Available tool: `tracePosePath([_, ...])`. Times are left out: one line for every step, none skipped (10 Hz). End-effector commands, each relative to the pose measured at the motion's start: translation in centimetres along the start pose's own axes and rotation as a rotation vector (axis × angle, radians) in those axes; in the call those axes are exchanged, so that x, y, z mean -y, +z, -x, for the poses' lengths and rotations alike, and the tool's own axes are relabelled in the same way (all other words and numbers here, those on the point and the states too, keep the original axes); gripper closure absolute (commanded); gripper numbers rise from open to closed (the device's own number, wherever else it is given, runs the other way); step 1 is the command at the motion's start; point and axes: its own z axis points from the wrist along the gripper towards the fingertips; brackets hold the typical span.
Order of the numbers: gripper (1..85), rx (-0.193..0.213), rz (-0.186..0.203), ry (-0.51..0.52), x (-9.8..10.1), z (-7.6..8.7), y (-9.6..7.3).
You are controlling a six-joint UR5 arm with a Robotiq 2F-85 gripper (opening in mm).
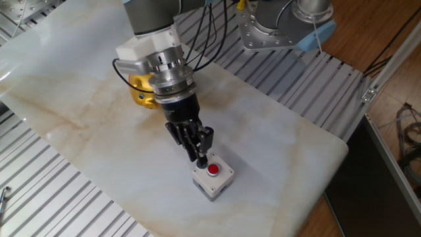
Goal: Drop coins into a piggy bank
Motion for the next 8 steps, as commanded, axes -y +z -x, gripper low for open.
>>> tracePosePath([52.7,0.008,0.014,0.001,-0.08,0.48,-0.48])
tracePosePath([53.0,0.011,0.017,-0.005,-0.05,0.55,-0.48])
tracePosePath([53.0,0.013,0.026,-0.010,-0.07,0.63,-0.54])
tracePosePath([53.0,0.015,0.029,-0.023,0.11,0.69,-0.49])
tracePosePath([53.0,0.015,0.030,-0.024,0.09,0.71,-0.51])
tracePosePath([53.0,0.015,0.032,-0.023,0.05,0.72,-0.50])
tracePosePath([53.0,0.018,0.037,-0.019,-0.09,0.82,-0.47])
tracePosePath([53.0,0.022,0.058,-0.008,-0.59,0.93,-0.40])
